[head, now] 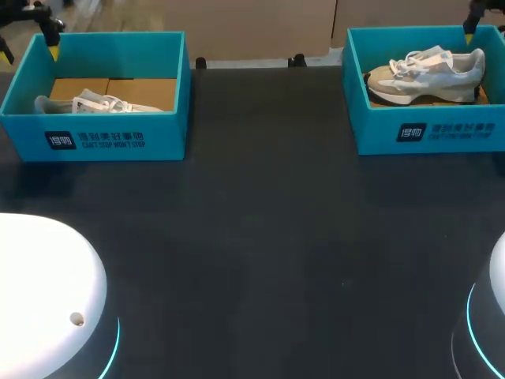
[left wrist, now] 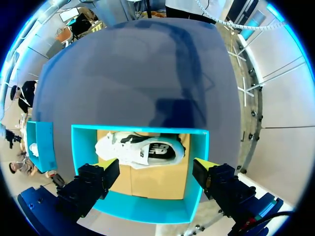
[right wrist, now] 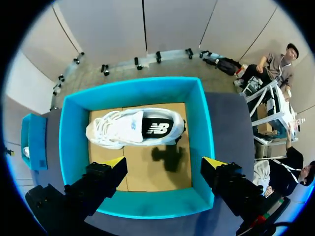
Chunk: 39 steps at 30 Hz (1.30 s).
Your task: Take the shoe out of the shoebox, open the shoe tongue, remove and reinsert the insole, then place the shoe into the shoebox
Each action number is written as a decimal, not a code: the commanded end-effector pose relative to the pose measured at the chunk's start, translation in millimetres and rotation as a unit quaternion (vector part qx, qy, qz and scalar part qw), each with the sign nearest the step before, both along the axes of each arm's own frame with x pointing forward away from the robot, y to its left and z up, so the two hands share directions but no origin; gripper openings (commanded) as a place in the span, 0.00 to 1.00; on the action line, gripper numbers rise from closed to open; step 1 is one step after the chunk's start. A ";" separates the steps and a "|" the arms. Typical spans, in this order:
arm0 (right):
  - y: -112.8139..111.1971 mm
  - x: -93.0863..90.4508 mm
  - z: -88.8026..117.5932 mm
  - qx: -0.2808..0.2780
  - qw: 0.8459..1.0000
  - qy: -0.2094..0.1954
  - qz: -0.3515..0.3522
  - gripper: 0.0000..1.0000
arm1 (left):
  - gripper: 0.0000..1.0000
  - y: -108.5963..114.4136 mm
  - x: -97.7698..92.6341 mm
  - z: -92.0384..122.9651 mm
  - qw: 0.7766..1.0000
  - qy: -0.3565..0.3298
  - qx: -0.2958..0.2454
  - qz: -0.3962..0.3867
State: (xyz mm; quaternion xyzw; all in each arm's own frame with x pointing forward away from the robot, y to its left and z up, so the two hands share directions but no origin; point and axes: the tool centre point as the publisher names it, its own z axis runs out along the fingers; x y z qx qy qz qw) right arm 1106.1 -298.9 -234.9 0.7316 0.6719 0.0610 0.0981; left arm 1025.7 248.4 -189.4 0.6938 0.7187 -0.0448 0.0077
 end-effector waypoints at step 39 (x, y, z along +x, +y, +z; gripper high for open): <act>-29.2 65.6 -84.3 -0.051 0.993 0.105 -0.035 0.45 | 1.00 0.1 0.3 0.3 1.000 0.000 0.002 -0.001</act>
